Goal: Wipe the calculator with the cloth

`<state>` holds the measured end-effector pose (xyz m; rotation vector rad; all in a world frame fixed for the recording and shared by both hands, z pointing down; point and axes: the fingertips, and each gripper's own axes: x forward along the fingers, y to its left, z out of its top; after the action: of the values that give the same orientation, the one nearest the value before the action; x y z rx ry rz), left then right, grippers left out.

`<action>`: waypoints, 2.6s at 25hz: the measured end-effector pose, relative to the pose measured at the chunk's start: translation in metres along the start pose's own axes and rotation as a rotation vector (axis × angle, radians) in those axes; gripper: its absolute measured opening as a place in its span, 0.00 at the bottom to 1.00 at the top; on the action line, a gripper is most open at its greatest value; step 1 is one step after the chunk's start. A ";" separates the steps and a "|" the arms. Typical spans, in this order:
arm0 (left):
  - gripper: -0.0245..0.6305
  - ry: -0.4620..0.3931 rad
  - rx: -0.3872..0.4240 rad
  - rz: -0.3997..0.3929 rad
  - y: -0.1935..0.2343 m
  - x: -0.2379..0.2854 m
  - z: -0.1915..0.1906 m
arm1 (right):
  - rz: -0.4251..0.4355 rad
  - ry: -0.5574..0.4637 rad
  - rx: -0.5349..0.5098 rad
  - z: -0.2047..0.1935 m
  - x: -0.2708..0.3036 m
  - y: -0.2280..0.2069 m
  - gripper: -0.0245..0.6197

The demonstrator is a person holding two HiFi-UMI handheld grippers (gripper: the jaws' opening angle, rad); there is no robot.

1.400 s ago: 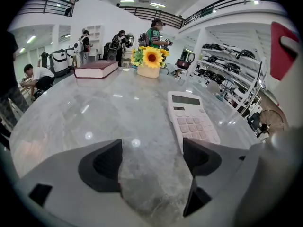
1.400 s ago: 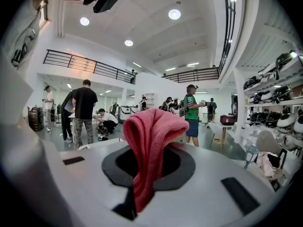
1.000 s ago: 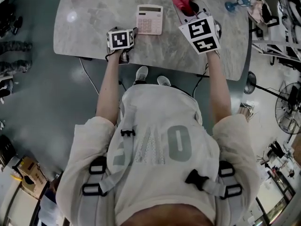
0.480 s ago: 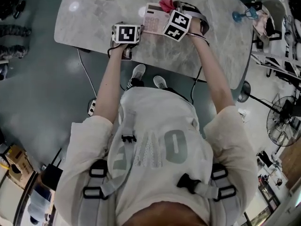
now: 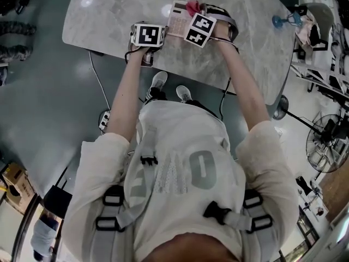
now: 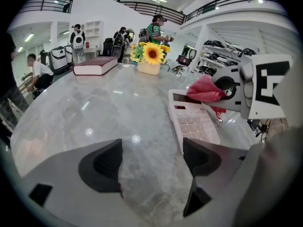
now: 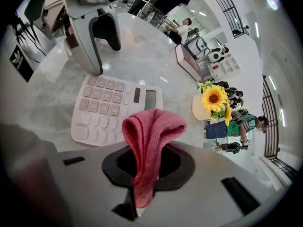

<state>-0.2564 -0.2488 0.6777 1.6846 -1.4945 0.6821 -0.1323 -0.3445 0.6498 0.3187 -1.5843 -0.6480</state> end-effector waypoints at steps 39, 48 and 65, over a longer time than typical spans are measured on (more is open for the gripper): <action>0.63 0.021 -0.001 -0.007 -0.003 0.003 -0.001 | 0.246 -0.089 -0.153 0.018 -0.048 0.122 0.12; 0.59 0.002 -0.045 0.042 0.012 -0.015 0.009 | 0.223 -0.098 -0.108 0.021 -0.054 0.075 0.12; 0.07 -0.574 -0.390 0.134 0.087 -0.180 0.041 | 0.053 -0.041 -0.134 0.041 -0.030 -0.042 0.12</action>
<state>-0.3762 -0.1815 0.5266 1.5462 -1.9935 -0.0574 -0.1761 -0.3524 0.6009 0.1645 -1.5742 -0.7197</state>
